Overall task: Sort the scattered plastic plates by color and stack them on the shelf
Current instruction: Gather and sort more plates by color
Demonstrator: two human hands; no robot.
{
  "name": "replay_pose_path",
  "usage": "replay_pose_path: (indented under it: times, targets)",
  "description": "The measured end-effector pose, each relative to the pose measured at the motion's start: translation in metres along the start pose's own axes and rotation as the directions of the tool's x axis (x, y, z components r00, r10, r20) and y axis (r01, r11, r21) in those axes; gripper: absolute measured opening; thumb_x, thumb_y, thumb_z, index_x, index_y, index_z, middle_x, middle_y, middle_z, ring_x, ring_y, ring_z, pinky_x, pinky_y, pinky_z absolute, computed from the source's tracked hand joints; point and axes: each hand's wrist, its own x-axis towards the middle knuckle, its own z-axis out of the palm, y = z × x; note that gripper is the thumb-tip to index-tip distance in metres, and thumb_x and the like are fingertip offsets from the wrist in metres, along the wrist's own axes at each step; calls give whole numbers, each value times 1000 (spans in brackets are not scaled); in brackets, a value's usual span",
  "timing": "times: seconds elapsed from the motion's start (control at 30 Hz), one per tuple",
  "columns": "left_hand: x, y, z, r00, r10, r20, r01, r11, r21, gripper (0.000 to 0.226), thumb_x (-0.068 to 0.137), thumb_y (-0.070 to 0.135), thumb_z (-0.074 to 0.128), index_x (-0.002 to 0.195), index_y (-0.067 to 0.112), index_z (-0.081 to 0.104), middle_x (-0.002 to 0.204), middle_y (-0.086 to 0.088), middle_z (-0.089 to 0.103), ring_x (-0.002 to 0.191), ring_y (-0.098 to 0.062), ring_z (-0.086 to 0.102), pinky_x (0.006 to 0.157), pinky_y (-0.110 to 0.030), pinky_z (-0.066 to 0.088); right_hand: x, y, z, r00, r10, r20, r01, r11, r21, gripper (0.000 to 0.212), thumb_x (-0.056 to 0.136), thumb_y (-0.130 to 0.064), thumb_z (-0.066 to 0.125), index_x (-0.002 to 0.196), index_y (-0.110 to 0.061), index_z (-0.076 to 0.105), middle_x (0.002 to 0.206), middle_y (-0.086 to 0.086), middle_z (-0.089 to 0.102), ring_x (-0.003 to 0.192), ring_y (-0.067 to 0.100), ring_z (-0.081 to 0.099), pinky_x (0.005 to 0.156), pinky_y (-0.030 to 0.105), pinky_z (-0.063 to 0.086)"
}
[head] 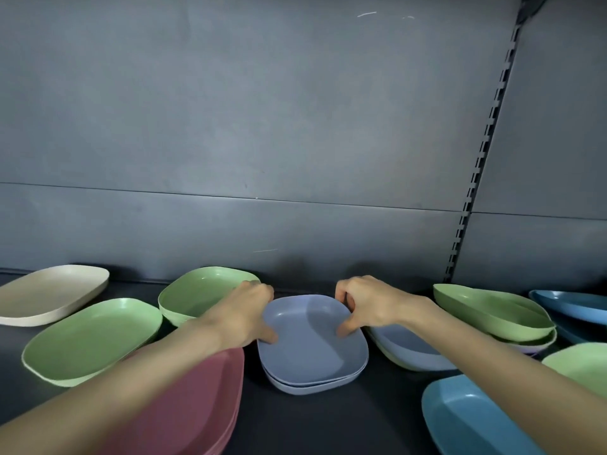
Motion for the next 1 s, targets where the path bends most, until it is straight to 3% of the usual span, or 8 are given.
replay_pose_path:
  times: [0.1, 0.27, 0.43, 0.67, 0.87, 1.0]
  targets:
    - [1, -1, 1, 1000, 0, 3, 0, 998, 56, 39, 68, 33, 78, 94, 10, 60, 95, -4, 55, 88, -25, 54, 67, -32, 41, 2, 3, 1, 1000, -3, -11, 2, 1000, -14, 36, 68, -41, 79, 85, -30, 49, 80, -13, 41, 89, 15, 41, 63, 24, 35]
    - [-2, 0, -2, 999, 25, -24, -21, 991, 135, 37, 74, 42, 71, 90, 10, 60, 87, 0, 50, 83, -23, 51, 65, -31, 38, -3, 7, 2, 1000, -1, -19, 1, 1000, -6, 39, 76, -47, 70, 107, -24, 61, 100, -2, 44, 99, 17, 38, 86, 31, 40]
    - [-5, 15, -12, 971, 153, -182, -134, 984, 113, 40, 86, 45, 60, 118, 21, 55, 114, 4, 56, 103, -18, 55, 87, -29, 43, -19, 18, -16, 989, 12, -148, -6, 999, 38, 41, 81, -39, 70, 114, -18, 60, 103, 0, 51, 101, 15, 45, 81, 23, 34]
    - [-5, 58, -6, 883, 351, -311, -370, 929, -2, 40, 87, 46, 57, 121, 25, 54, 116, 9, 56, 107, -14, 55, 93, -34, 44, -78, 44, -30, 938, 112, -328, -100, 994, 54, 41, 83, -39, 67, 118, -20, 58, 121, 0, 57, 115, 19, 50, 94, 31, 41]
    - [-10, 101, 5, 824, 540, -171, -553, 832, -41, 42, 85, 49, 60, 121, 27, 54, 117, 11, 53, 111, -8, 49, 97, -28, 39, -131, 65, -30, 902, 154, -404, -135, 988, 74, 39, 83, -42, 67, 114, -19, 63, 112, -8, 63, 108, 11, 54, 82, 17, 35]
    - [-14, 123, 15, 833, 550, -51, -553, 832, -52, 47, 87, 48, 58, 129, 29, 50, 126, 12, 50, 117, -7, 43, 100, -24, 33, -159, 74, -30, 917, 156, -367, -102, 981, 163, 31, 81, -41, 69, 106, -22, 68, 102, -16, 65, 99, 2, 56, 81, 10, 36]
